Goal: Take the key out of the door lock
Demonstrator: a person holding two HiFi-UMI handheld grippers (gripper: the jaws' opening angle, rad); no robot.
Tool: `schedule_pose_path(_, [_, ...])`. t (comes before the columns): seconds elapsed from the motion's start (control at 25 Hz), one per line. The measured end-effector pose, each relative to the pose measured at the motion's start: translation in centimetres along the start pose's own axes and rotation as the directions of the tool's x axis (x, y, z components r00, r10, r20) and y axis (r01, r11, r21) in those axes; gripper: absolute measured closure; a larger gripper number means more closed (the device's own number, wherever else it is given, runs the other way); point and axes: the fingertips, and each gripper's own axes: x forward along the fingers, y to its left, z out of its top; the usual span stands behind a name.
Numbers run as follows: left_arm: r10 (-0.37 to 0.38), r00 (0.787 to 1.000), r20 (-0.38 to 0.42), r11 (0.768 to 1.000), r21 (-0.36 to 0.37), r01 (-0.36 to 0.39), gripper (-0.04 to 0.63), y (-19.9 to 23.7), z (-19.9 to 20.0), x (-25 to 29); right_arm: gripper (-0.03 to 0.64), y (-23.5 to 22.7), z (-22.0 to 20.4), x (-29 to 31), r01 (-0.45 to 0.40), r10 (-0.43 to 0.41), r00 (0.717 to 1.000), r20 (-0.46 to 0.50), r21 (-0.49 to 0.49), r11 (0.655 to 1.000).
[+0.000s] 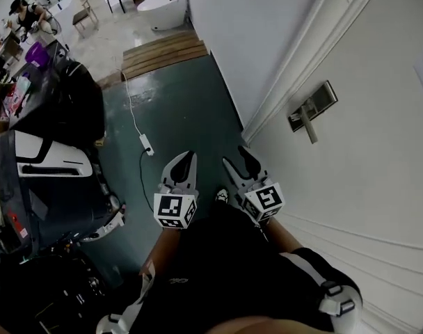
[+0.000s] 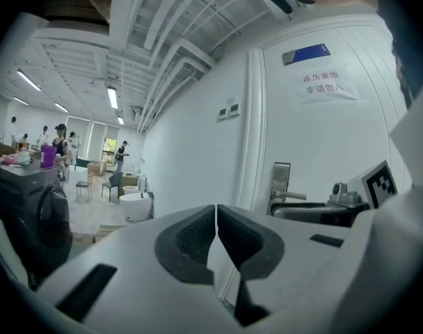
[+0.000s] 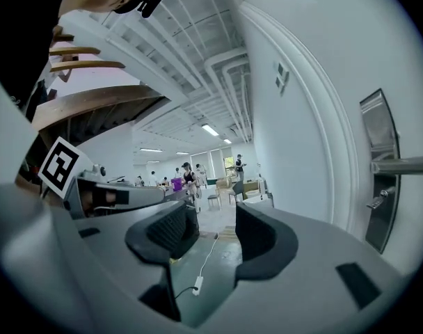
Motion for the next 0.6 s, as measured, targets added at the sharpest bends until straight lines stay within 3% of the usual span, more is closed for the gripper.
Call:
schedule_pose_path(0.28, [-0.163, 0.984, -0.072, 0.986, 0.025, 0.165, 0.566, -4.2, -0.8, 8.8, 0.393, -7.0, -0.9, -0.2, 0.129, -0.128, 0.991, -0.038, 0.023, 0.991])
schedule_pose_path(0.48, [-0.276, 0.953, -0.123, 0.96, 0.017, 0.28, 0.566, -5.9, -1.0, 13.3, 0.396, -10.9, -1.3, -0.6, 0.256, -0.252, 0.966, -0.054, 0.099, 0.961])
schedule_pose_path(0.6, [-0.349, 0.924, -0.157, 0.935, 0.01, 0.355, 0.566, -6.8, -1.2, 16.3, 0.403, -13.2, -1.8, -0.6, 0.334, -0.33, 0.942, -0.056, 0.185, 0.924])
